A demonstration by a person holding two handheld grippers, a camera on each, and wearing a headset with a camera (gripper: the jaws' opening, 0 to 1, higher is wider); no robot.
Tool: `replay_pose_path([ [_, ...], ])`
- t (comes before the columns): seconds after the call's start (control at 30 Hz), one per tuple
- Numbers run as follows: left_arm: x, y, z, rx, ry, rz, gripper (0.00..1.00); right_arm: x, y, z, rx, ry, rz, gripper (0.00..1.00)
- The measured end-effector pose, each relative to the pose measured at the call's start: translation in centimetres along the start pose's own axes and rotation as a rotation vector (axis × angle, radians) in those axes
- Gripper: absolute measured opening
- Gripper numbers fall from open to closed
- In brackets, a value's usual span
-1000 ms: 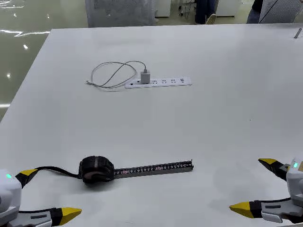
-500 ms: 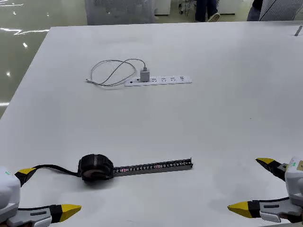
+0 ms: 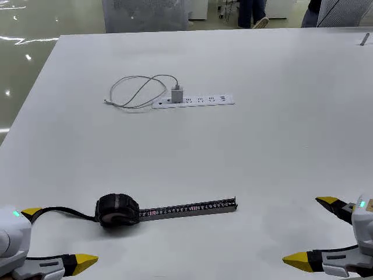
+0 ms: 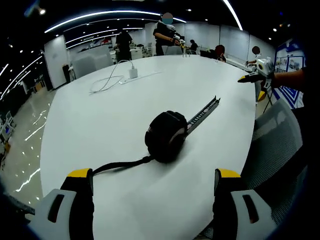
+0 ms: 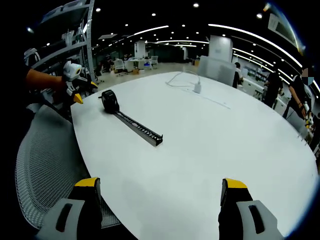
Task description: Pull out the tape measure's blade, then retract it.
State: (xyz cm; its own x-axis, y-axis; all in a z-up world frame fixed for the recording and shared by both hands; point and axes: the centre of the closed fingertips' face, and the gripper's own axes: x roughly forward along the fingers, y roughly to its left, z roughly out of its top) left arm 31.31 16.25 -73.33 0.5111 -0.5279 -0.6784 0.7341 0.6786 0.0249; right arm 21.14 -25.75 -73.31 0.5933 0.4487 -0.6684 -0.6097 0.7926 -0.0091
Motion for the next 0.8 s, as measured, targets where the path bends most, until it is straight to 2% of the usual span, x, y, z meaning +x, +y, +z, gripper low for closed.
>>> replay_pose_path([
  [0.1,0.1,-0.3,0.5,-0.012,-0.02,-0.005,0.99,0.1,0.0,0.3,-0.012,0.006,0.0,0.99],
  [0.2,0.4,-0.6,0.7,-0.022,-0.015,-0.016,0.99,0.1,-0.1,0.8,-0.022,0.011,0.004,0.99],
  [0.3,0.6,-0.6,0.9,-0.023,-0.009,-0.004,0.99,0.2,-0.4,1.1,-0.045,0.019,0.01,0.99],
  [0.43,0.8,-1.1,2.1,-0.058,-0.061,-0.014,0.99,0.4,-0.7,1.4,-0.07,0.034,0.02,0.99],
  [0.57,1.3,-1.4,2.5,-0.063,-0.053,-0.009,0.99,0.5,-0.8,1.6,-0.103,0.069,0.035,0.99],
  [0.67,1.6,-1.6,2.5,-0.098,-0.028,-0.003,0.99,0.6,-0.9,2.0,-0.139,0.096,0.05,0.99],
  [0.73,1.5,-2.0,2.3,-0.079,-0.006,-0.012,0.99,0.7,-0.9,2.3,-0.151,0.104,0.058,0.99],
  [0.8,1.6,-2.3,2.5,-0.04,-0.008,0.0,0.99,0.9,-1.0,2.5,-0.166,0.118,0.07,0.99],
])
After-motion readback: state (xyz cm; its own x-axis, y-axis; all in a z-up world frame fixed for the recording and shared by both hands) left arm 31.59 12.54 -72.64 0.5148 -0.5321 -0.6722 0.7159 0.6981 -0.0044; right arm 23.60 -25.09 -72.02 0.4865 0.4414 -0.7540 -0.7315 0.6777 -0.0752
